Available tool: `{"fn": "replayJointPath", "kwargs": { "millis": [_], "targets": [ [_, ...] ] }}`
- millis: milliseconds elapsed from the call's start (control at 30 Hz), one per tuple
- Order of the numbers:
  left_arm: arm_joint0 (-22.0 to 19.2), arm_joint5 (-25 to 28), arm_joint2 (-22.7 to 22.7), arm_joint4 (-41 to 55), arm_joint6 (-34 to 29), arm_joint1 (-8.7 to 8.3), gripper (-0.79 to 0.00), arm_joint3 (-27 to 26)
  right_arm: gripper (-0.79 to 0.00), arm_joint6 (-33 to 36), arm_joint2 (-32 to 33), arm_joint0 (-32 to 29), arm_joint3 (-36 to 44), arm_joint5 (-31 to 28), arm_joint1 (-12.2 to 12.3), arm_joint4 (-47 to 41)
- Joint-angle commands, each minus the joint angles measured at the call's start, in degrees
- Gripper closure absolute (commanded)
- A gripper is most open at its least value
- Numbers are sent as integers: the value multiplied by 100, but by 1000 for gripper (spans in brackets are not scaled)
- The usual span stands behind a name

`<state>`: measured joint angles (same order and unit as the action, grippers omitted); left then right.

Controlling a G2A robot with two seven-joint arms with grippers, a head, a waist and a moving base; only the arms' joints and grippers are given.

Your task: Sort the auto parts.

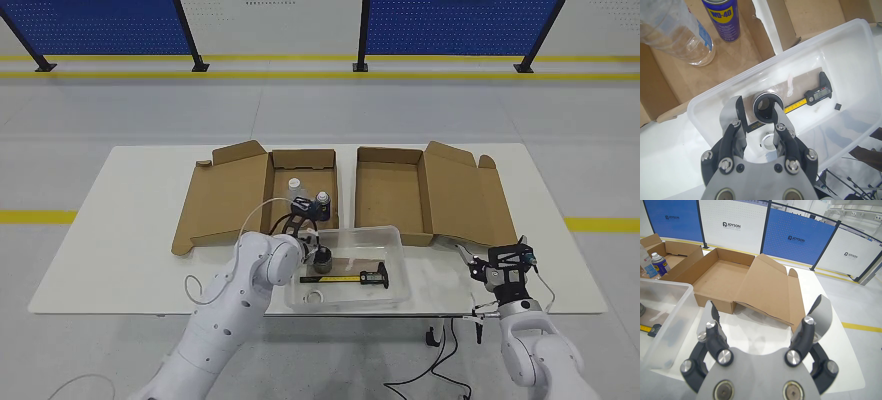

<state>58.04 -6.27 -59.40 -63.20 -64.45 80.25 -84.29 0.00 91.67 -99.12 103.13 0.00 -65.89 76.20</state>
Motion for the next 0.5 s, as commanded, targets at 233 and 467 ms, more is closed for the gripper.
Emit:
{"fn": "replayJointPath", "kwargs": {
  "millis": [233,467],
  "targets": [
    [-183,27,181,119,1,56,-289,396,-785,0,0,0,0,0,0,0],
    [-352,77,301,279,10,106,-280,722,-785,0,0,0,0,0,0,0]
  ]
}}
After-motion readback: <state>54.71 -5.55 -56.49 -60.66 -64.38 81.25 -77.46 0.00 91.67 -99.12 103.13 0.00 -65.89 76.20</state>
